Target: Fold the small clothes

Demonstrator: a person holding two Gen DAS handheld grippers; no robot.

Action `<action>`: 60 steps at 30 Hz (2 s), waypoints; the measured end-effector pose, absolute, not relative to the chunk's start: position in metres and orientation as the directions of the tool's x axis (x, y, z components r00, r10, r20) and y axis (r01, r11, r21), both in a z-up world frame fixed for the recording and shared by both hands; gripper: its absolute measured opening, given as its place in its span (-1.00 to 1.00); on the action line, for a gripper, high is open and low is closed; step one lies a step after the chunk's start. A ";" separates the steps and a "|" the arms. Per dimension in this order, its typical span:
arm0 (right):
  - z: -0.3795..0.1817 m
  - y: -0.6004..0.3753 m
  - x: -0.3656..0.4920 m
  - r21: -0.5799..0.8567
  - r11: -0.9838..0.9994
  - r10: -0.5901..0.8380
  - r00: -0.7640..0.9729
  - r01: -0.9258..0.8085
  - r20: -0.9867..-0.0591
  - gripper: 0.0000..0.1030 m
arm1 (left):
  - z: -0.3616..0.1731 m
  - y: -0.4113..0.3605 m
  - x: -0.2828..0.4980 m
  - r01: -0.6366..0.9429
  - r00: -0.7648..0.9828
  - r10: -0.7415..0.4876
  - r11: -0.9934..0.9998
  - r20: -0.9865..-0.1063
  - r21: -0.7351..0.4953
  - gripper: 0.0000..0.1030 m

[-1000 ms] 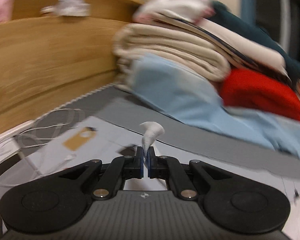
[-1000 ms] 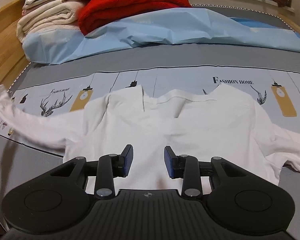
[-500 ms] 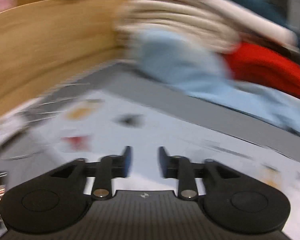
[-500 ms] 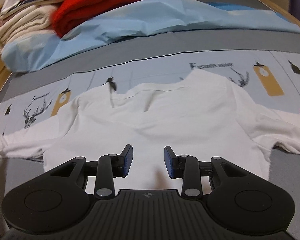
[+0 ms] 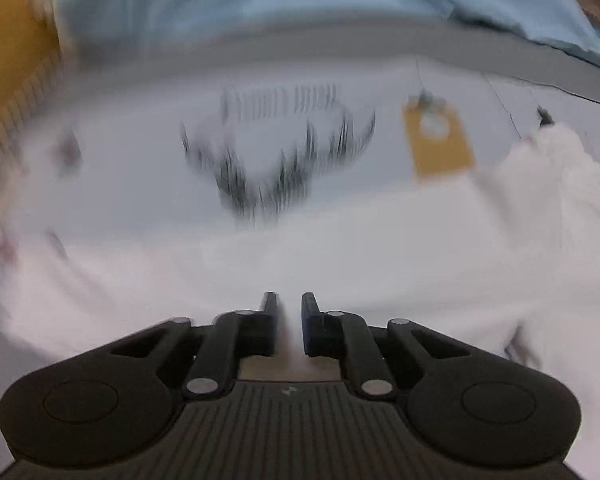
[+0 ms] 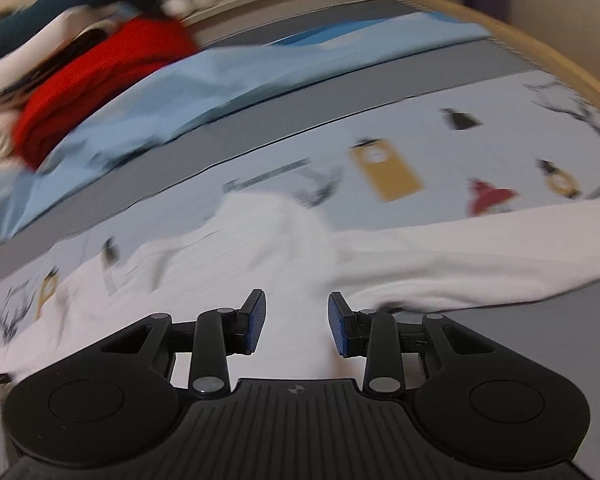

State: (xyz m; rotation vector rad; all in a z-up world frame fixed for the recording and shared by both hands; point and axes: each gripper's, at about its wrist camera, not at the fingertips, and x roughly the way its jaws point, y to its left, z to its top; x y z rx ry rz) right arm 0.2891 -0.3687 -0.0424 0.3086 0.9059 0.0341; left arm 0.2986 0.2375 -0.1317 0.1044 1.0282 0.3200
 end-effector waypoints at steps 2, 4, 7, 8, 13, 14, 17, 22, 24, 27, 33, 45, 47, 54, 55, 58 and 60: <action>-0.043 -0.394 0.288 0.282 0.947 0.124 0.630 0.157 -0.766 -0.30 | -0.112 0.216 0.303 -0.155 0.591 0.185 0.981 -0.785 0.115 -0.76; -0.043 -0.425 0.286 0.297 0.927 0.084 0.646 0.228 -0.758 -0.30 | -0.104 0.196 0.306 -0.072 0.655 0.009 0.996 -0.756 -0.051 -0.74; -0.039 -0.480 0.279 0.329 0.871 -0.007 0.676 0.366 -0.736 -0.30 | -0.113 0.153 0.319 0.068 0.660 -0.094 0.996 -0.745 -0.066 -0.74; -0.038 -0.498 0.275 0.345 0.845 -0.034 0.684 0.409 -0.728 -0.30 | -0.120 0.138 0.324 0.115 0.653 -0.118 0.992 -0.748 -0.056 -0.74; -0.042 -0.590 0.244 0.434 0.657 -0.189 0.691 0.617 -0.697 -0.30 | -0.165 0.131 0.342 0.059 0.581 0.031 0.995 -0.813 0.080 -0.80; -0.044 -0.604 0.239 0.447 0.622 -0.212 0.688 0.642 -0.694 -0.30 | -0.166 0.144 0.343 -0.017 0.595 0.072 0.997 -0.800 0.077 -0.75; -0.059 -0.647 0.222 0.475 0.511 -0.283 0.662 0.716 -0.694 -0.30 | -0.153 0.141 0.342 -0.105 0.567 0.191 0.982 -0.801 0.159 -0.91; -0.103 -0.704 0.209 0.494 0.356 -0.326 0.601 0.793 -0.730 -0.28 | -0.092 0.128 0.320 -0.130 0.598 0.164 0.986 -0.784 0.107 -0.88; -0.125 -0.721 0.210 0.504 0.319 -0.314 0.591 0.802 -0.743 -0.27 | -0.064 0.123 0.305 -0.133 0.622 0.121 0.990 -0.774 0.047 -0.88; -0.158 -0.734 0.223 0.524 0.312 -0.258 0.601 0.793 -0.756 -0.16 | -0.022 0.109 0.278 -0.091 0.675 0.069 0.996 -0.735 0.009 -0.83; -0.191 -0.746 0.255 0.514 0.371 -0.267 0.619 0.774 -0.739 -0.54 | -0.011 0.080 0.204 -0.010 0.696 -0.025 0.999 -0.718 -0.044 -0.69; -0.187 -0.749 0.244 0.349 0.361 -0.431 0.487 0.865 -0.760 -0.66 | -0.106 0.035 0.197 0.218 0.387 -0.128 0.975 -0.913 -0.044 -0.69; -0.171 -0.740 0.240 0.325 0.360 -0.482 0.473 0.874 -0.738 -0.40 | -0.119 0.039 0.193 0.234 0.362 -0.128 0.971 -0.923 -0.043 -0.69; -0.112 -0.663 0.234 0.441 0.500 -0.279 0.621 0.745 -0.733 -0.32 | -0.146 0.080 0.169 0.132 0.259 -0.137 0.986 -0.956 -0.106 -0.68; -0.106 -0.648 0.233 0.462 0.534 -0.221 0.644 0.708 -0.732 -0.32 | -0.139 0.085 0.164 0.114 0.283 -0.143 0.987 -0.949 -0.114 -0.68; -0.093 -0.591 0.230 0.477 0.682 0.003 0.650 0.555 -0.760 -0.19 | -0.122 0.100 0.148 0.062 0.326 -0.174 0.985 -0.929 -0.163 -0.66; -0.095 -0.541 0.221 0.456 0.802 0.175 0.579 0.385 -0.797 -0.12 | -0.120 0.104 0.138 0.037 0.320 -0.190 0.981 -0.928 -0.188 -0.66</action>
